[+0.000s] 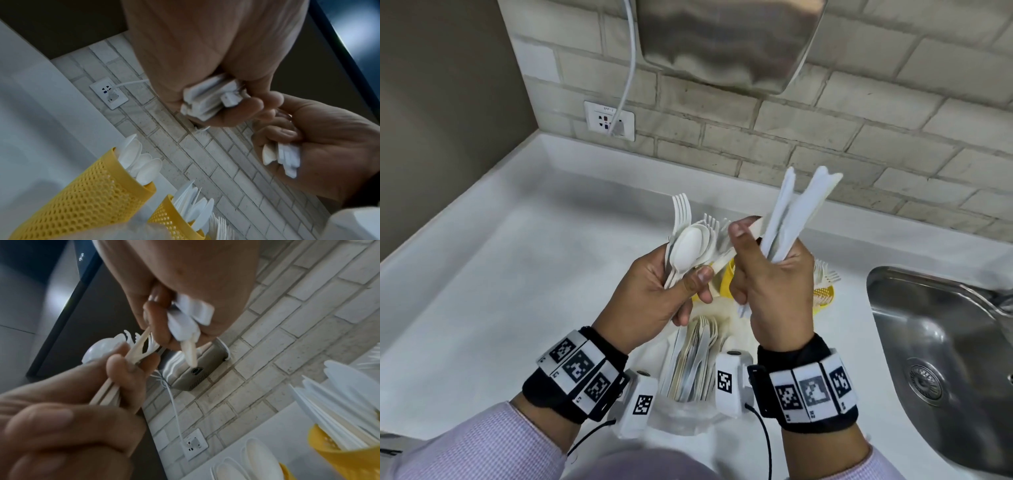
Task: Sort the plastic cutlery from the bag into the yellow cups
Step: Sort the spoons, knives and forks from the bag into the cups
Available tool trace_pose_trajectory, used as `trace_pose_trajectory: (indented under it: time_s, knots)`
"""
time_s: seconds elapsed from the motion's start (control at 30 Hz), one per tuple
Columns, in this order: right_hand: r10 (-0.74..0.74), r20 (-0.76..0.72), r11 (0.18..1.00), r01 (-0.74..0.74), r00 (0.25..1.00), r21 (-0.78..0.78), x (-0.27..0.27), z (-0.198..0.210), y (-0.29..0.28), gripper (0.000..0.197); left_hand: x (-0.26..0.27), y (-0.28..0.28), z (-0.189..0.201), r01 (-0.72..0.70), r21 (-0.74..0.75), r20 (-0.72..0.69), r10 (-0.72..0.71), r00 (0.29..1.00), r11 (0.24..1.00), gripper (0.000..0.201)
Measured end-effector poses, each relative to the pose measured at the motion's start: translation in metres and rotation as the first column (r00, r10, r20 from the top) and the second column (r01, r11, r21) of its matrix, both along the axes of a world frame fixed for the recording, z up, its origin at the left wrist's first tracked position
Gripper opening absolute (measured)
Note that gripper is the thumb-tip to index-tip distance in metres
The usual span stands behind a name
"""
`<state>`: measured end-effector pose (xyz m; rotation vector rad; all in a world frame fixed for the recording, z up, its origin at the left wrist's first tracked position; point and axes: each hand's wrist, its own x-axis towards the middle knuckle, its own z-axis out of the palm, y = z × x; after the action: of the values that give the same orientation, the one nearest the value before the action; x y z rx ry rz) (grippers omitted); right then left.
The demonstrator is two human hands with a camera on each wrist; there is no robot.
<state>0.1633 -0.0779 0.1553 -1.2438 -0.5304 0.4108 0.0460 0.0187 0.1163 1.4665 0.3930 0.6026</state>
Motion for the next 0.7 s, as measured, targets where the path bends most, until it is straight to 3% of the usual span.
trace_pose_trajectory:
  time_s: [0.17, 0.27, 0.37, 0.53, 0.7]
  knots:
    - [-0.066, -0.185, 0.993, 0.083, 0.981, 0.084, 0.003, -0.002, 0.003, 0.015, -0.001, -0.001, 0.002, -0.027, -0.01, 0.012, 0.027, 1.0, 1.0, 0.01]
    - [-0.082, -0.363, 0.966, 0.164, 0.928, 0.202, 0.012, 0.0, 0.001, 0.021, -0.004, 0.001, 0.002, -0.051, -0.015, 0.009, 0.051, 0.999, 0.999, 0.019]
    - [-0.131, -0.444, 0.932, 0.263, 0.886, 0.251, 0.021, 0.001, -0.003, 0.023, -0.005, 0.002, 0.002, -0.054, -0.022, -0.002, 0.054, 0.999, 0.998, 0.022]
    - [-0.194, -0.442, 0.92, 0.319, 0.875, 0.226, 0.027, -0.001, -0.003, 0.03, -0.004, 0.003, -0.001, -0.056, -0.062, -0.042, 0.053, 0.998, 0.997, 0.047]
    - [-0.187, -0.266, 0.92, 0.263, 0.946, 0.29, 0.017, 0.005, 0.003, 0.026, 0.002, 0.001, 0.004, -0.039, -0.294, -0.029, 0.032, 0.999, 0.955, 0.029]
